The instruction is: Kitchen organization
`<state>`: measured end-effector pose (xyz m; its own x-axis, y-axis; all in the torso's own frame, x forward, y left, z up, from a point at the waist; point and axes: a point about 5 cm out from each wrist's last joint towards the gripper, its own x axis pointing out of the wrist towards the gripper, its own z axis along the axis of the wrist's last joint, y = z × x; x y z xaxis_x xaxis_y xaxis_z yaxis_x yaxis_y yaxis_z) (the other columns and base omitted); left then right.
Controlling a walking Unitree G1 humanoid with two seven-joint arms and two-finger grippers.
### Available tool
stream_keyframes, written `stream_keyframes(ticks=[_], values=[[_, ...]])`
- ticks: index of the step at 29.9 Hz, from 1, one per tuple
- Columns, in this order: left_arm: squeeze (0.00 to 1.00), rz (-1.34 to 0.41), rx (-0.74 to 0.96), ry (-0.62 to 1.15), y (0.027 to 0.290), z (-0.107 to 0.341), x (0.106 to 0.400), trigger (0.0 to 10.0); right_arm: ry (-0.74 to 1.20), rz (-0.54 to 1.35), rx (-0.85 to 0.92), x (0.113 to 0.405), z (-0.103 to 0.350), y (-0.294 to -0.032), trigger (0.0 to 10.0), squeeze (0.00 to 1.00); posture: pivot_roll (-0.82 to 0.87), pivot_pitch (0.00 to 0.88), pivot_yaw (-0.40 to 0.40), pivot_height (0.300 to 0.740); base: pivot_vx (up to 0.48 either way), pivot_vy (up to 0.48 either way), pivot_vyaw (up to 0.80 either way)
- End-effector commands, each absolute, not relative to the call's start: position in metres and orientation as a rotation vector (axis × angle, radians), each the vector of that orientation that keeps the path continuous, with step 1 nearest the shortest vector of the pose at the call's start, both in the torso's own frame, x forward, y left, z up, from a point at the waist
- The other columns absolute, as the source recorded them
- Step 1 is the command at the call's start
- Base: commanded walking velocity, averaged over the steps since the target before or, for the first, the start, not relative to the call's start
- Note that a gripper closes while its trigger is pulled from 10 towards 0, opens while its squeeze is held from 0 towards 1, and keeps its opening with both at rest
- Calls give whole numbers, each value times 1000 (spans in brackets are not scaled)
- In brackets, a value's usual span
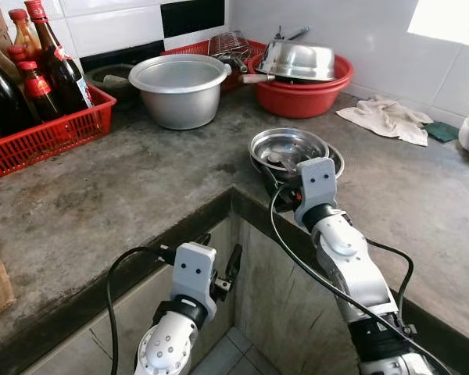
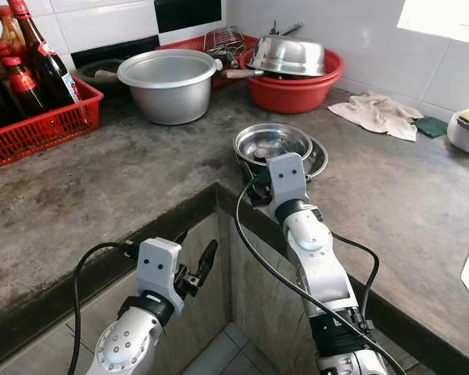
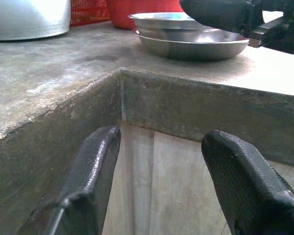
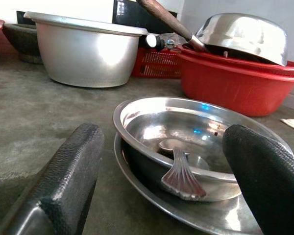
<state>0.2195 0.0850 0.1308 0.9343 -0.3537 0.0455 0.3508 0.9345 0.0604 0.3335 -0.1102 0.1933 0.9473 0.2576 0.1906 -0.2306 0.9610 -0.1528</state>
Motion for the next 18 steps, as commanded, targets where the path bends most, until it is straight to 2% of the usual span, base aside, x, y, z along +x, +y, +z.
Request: stream_keyframes(ticks=[1,18], values=[[0,-363,43,-70,83,135,217,10000,-220,239,-137,336,196,-112,10000,0,72,88,-56,740,0,0,0],[0,-461,4,-130,77,143,211,10000,-220,200,-162,349,195,-115,10000,0,78,93,-53,740,0,0,0]])
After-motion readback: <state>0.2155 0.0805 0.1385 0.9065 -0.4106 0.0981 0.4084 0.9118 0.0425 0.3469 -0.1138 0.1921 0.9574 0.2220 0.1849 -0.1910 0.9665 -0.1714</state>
